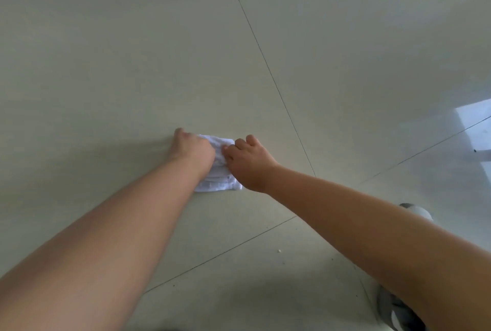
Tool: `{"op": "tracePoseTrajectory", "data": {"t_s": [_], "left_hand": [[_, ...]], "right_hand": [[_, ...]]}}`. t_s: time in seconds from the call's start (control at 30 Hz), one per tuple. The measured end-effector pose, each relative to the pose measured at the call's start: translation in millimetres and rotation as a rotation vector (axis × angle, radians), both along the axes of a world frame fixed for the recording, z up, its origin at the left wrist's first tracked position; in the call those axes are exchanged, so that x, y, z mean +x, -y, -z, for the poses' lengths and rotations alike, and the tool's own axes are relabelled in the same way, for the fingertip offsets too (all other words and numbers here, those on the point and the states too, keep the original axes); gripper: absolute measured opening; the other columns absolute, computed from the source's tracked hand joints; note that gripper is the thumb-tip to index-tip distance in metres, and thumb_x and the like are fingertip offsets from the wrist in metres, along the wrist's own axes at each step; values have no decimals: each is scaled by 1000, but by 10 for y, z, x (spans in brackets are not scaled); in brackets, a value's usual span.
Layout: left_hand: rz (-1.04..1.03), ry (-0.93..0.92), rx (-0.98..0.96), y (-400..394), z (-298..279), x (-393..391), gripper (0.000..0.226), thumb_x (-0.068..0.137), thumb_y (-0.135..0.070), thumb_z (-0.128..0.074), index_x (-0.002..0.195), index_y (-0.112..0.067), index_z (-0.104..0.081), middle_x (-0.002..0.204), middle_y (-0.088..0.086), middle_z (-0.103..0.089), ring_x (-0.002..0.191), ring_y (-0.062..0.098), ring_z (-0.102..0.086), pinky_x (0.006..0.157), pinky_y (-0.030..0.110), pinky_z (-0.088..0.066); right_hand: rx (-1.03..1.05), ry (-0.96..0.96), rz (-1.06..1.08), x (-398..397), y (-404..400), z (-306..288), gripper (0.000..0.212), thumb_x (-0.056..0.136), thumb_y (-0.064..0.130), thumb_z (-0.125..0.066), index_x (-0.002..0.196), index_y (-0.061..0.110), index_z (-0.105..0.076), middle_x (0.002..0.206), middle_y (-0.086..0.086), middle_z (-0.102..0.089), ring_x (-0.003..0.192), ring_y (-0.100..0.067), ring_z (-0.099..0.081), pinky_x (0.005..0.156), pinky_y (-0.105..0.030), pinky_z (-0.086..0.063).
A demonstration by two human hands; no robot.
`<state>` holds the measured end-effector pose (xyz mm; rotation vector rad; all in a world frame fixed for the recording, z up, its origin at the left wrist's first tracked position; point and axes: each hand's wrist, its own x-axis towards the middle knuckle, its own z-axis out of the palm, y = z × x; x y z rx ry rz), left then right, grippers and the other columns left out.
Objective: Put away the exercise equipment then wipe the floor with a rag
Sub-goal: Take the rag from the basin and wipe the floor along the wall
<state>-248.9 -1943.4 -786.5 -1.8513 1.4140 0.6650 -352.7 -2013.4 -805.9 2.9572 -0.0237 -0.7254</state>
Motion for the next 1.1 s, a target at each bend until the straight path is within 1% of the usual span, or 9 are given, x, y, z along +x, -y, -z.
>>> {"op": "tracePoseTrajectory", "data": {"t_s": [0.13, 0.23, 0.3, 0.37, 0.47, 0.6, 0.7, 0.93, 1.1], "left_hand": [[-31, -25, -140, 86, 55, -183, 28, 93, -18, -49, 118, -20, -61, 127, -1, -59, 122, 20, -52, 101, 30, -36], [-118, -70, -333, 238, 133, -407, 24, 87, -18, -57, 108, -13, -68, 115, 7, -63, 113, 27, -57, 92, 30, -42], [-107, -138, -535, 300, 191, -614, 12, 58, -16, -76, 68, -9, -74, 77, 11, -68, 76, 28, -67, 65, 26, -51], [-67, -224, -618, 321, 305, -823, 12, 55, -15, -61, 45, -10, -64, 55, 7, -60, 53, 25, -63, 48, 21, -47], [2, -219, -655, 371, 460, -1074, 23, 64, -15, -47, 50, -13, -65, 59, 6, -63, 59, 24, -65, 59, 26, -43], [-5, -241, -654, 740, 360, -1103, 12, 51, -21, -63, 41, -14, -63, 51, 0, -60, 51, 19, -62, 60, 25, -36], [-140, -229, -655, 913, 379, -985, 29, 17, -19, -83, 34, -14, -60, 44, -1, -57, 44, 17, -61, 50, 15, -45], [-356, 5, -503, 606, 110, -309, 30, 89, -12, -52, 115, -7, -64, 123, 9, -60, 117, 27, -55, 95, 31, -42], [-131, -73, -557, 171, 281, -386, 37, 11, -8, -86, 40, -6, -63, 47, 6, -60, 49, 24, -64, 49, 20, -50]], "right_hand": [[-34, -35, -72, -275, 398, 111, 32, 52, 12, -38, 48, 19, -69, 59, 9, -64, 48, -12, -54, 54, -18, -43], [-90, -21, -82, -530, 667, 49, 23, 46, 17, -43, 42, 21, -65, 52, 10, -58, 48, -12, -53, 57, -18, -44], [-111, -48, -65, -754, 777, -7, 18, 43, 15, -46, 38, 22, -62, 50, 10, -55, 48, -11, -52, 56, -19, -43], [-124, -60, -43, -1000, 868, -36, 10, 36, 13, -57, 37, 21, -62, 52, 7, -58, 46, -12, -52, 53, -20, -43], [-55, -136, 127, -1194, 1051, -81, 28, 18, 17, -81, 37, 19, -61, 55, 3, -61, 45, -15, -54, 44, -18, -40], [-49, -113, 302, -1086, 1297, -126, 34, 84, 6, -55, 118, 7, -60, 119, -8, -56, 106, -27, -54, 76, -31, -45], [-3, -42, 545, -735, 1425, -128, 43, 94, 2, -35, 135, 9, -41, 129, -9, -50, 121, -27, -43, 96, -33, -38], [148, 59, 537, -82, 986, 19, 44, 94, 4, -40, 137, 11, -39, 132, -8, -46, 124, -26, -42, 98, -32, -37], [84, 9, 209, -203, 808, -60, 27, 91, 3, -48, 115, 9, -58, 121, -6, -55, 116, -24, -46, 92, -29, -36]]}}
